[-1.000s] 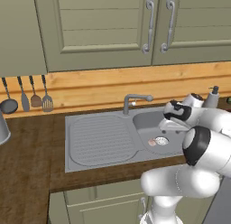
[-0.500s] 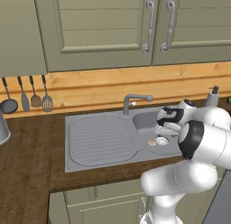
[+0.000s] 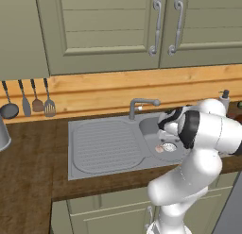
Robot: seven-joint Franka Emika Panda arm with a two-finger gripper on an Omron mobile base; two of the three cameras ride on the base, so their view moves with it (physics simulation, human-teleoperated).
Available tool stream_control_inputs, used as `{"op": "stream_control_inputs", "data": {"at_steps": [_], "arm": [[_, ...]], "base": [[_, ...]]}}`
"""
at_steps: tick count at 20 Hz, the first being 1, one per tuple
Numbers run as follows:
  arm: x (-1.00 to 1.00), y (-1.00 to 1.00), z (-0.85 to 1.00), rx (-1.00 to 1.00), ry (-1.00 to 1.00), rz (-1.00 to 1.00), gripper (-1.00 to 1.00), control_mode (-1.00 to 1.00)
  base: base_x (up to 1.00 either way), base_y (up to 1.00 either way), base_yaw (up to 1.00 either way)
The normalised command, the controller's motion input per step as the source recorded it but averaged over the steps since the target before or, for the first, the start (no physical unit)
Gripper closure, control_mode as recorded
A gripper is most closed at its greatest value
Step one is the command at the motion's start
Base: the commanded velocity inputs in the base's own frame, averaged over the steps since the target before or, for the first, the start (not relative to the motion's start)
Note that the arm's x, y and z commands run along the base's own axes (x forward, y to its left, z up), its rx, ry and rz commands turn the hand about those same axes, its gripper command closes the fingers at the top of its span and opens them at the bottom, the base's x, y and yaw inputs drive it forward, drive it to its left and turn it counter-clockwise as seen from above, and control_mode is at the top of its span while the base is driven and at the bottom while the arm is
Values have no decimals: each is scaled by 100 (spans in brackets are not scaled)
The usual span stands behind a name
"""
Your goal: Pick the garlic from the sink and place it in the bowl. Then pick the bowl and place it in the microwave. Then close the microwave door and press the start button.
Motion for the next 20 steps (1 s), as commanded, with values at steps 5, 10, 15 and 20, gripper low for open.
{"op": "stream_control_inputs", "data": {"at_steps": [5, 10, 15, 20], "arm": [[27, -1, -16, 0, 0, 0, -100, -100], [32, 0, -30, 0, 1, 0, -100, -100], [25, -18, -26, 1, 0, 0, -100, -100], [4, -27, -16, 2, 0, 0, -100, -100]], "base": [[0, 0, 0], [0, 0, 0], [0, 0, 0], [0, 0, 0]]}}
